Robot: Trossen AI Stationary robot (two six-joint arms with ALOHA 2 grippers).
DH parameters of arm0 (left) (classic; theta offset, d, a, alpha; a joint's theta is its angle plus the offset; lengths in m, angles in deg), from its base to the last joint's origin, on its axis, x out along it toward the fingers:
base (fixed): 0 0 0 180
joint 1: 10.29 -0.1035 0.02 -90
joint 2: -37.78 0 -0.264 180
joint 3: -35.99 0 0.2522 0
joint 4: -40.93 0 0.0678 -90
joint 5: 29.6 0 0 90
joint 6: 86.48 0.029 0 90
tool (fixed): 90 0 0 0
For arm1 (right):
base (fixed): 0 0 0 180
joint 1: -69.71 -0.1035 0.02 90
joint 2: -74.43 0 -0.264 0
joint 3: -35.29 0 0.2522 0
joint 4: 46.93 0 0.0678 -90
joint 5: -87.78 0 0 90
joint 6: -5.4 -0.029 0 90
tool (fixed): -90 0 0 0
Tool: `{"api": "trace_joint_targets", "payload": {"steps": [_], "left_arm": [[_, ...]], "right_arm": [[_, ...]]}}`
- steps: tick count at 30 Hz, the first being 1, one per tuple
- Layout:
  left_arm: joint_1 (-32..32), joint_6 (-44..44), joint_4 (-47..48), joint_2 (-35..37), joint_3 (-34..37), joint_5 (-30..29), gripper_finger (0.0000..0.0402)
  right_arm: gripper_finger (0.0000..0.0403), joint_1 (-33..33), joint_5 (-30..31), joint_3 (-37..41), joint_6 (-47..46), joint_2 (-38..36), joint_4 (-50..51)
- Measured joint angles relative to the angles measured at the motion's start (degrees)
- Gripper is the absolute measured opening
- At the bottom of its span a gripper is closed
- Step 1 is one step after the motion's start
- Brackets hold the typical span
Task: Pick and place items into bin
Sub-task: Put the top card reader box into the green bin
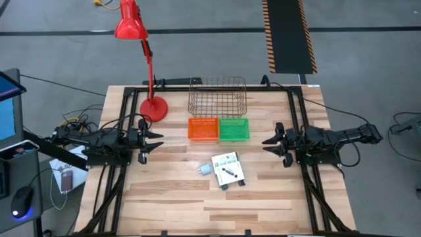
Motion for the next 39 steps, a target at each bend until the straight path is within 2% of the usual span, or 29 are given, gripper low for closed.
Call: {"api": "trace_joint_targets", "payload": {"steps": [3, 9, 14, 19, 30, 39], "left_arm": [[0.0, 0.0, 0.0, 0.0, 0.0, 0.0, 0.0128], [0.0, 0.0, 0.0, 0.0, 0.0, 0.0, 0.0128], [0.0, 0.0, 0.0, 0.0, 0.0, 0.0, 0.0128], [0.0, 0.0, 0.0, 0.0, 0.0, 0.0, 0.0128], [0.0, 0.0, 0.0, 0.0, 0.0, 0.0, 0.0128], [0.0, 0.0, 0.0, 0.0, 0.0, 0.0, 0.0128]], "right_arm": [[0.0108, 0.0, 0.0, 0.0, -4.9, 0.0, -2.1], [0.0108, 0.0, 1.5, 0.0, -21.0, 0.0, -6.1], [0.0108, -0.5, 7.5, 0.0, -38.6, 0.3, -1.7], [0.0108, -3.2, 8.3, 0.0, -49.8, 3.9, -0.1], [0.0108, -12.2, 8.0, 0.0, -61.5, 16.9, 0.1], [0.0112, -14.7, 10.6, 0.0, -67.0, 25.5, -0.3]]}}
